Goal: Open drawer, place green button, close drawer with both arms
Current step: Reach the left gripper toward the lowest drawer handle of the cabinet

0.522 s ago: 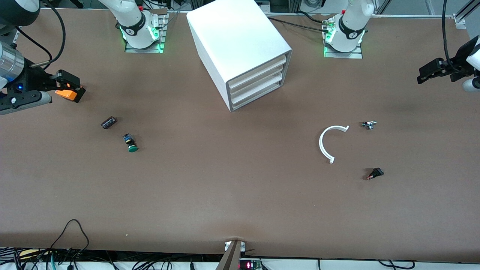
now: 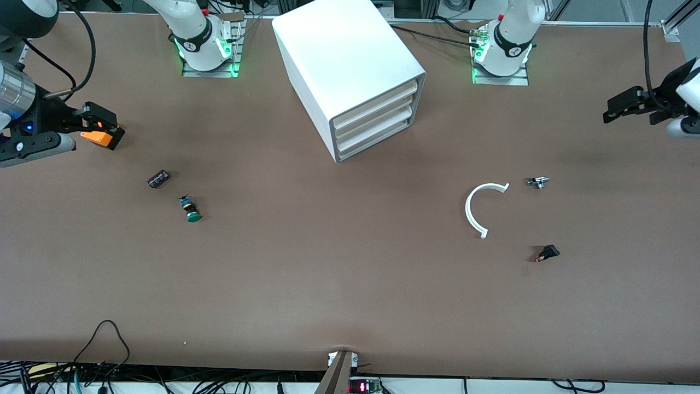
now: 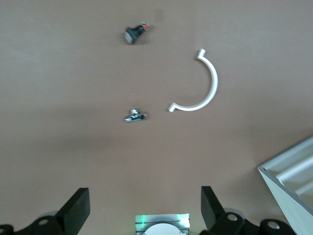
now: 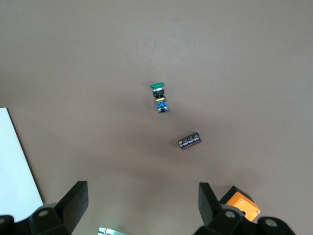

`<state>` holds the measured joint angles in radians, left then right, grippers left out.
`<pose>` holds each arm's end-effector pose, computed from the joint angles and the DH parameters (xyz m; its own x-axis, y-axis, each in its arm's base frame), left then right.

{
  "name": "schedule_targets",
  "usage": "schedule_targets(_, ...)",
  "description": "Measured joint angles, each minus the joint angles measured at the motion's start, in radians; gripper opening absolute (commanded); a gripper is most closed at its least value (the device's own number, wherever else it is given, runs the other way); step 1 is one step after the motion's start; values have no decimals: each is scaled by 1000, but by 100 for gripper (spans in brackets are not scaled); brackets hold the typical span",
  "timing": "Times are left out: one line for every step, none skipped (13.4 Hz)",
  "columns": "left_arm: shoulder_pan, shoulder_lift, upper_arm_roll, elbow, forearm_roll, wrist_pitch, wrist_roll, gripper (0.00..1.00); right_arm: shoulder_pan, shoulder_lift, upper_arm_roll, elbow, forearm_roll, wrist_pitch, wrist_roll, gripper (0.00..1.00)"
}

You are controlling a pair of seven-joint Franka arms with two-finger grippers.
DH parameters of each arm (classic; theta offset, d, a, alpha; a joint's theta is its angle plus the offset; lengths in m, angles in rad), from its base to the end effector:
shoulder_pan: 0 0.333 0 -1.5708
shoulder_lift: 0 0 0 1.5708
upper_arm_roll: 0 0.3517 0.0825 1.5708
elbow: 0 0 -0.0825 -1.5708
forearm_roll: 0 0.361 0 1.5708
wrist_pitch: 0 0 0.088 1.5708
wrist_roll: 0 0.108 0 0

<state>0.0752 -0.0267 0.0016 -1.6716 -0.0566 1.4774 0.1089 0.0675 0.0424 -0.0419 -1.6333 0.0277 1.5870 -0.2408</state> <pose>0.5070 0.0325 0.6213 0.9865 -0.0382 -0.1594 -0.0266 -0.9969 0.0742 0.5428 0.0174 0.6098 0.9616 0.2625 -0.0798 0.2595 -0.9646 -0.0462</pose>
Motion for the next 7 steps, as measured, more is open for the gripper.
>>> schedule_targets(0, 21, -1, -2, -22, -2, 9, 100, 0, 0, 0, 0, 0, 0, 0, 100)
schedule_targets(-1, 47, -3, -4, -57, -10, 18, 100, 0, 0, 0, 0, 0, 0, 0, 100)
schedule_targets(-3, 77, -5, -5, -99, -26, 31, 100, 0, 0, 0, 0, 0, 0, 0, 100)
schedule_targets(-6, 113, -8, -6, -142, -43, 56, 100, 0, 0, 0, 0, 0, 0, 0, 100)
schedule_targets(-9, 153, -16, -7, -178, -48, 79, 100, 0, 0, 0, 0, 0, 0, 0, 100)
schedule_targets(-10, 191, -32, -8, -206, -50, 94, 100, 0, 0, 0, 0, 0, 0, 0, 100)
schedule_targets(-10, 229, -54, -8, -225, -53, 101, 100, 0, 0, -1, 0, 0, 0, 0, 100)
